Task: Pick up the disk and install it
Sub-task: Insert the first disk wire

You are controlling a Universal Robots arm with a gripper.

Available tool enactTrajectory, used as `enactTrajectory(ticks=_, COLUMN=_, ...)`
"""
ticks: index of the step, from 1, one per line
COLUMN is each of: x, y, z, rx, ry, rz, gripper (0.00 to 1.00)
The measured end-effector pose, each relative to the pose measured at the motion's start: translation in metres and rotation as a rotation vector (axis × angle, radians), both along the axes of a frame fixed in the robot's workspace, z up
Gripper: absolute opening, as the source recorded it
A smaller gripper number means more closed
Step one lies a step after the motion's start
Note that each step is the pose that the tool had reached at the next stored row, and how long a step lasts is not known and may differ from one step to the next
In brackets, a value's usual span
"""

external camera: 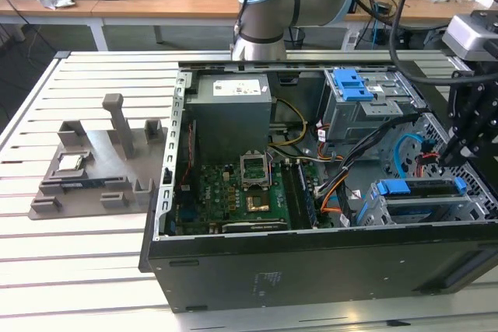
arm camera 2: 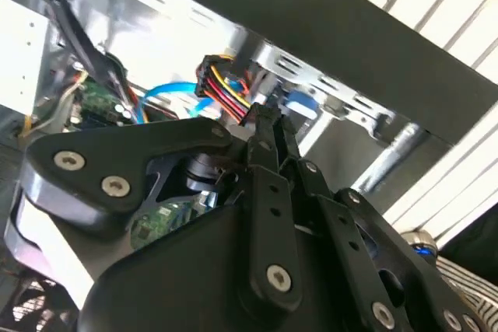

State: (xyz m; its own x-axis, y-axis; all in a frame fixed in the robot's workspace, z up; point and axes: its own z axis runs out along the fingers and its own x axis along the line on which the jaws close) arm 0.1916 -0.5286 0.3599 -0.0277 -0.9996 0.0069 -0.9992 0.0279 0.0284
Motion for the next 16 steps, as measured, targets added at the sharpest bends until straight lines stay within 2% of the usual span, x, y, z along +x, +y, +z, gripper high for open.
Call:
enactTrajectory(ticks=1, x=-0.002, y=-0.0060, z=-0.0009, rx=0.0006, ry=0.0000, rz=0.003, gripper=0.17)
enactTrajectory(ticks=2, x=-0.004, y=-0.0070, z=-0.0016, rx=0.0035, ry=0.0000, rz=0.006, gripper=0.17)
enactTrajectory(ticks=16, x=-0.009, y=-0.0070, z=-0.0143, rx=0.0050, ry=0.0000, rz=0.018, gripper=0.17)
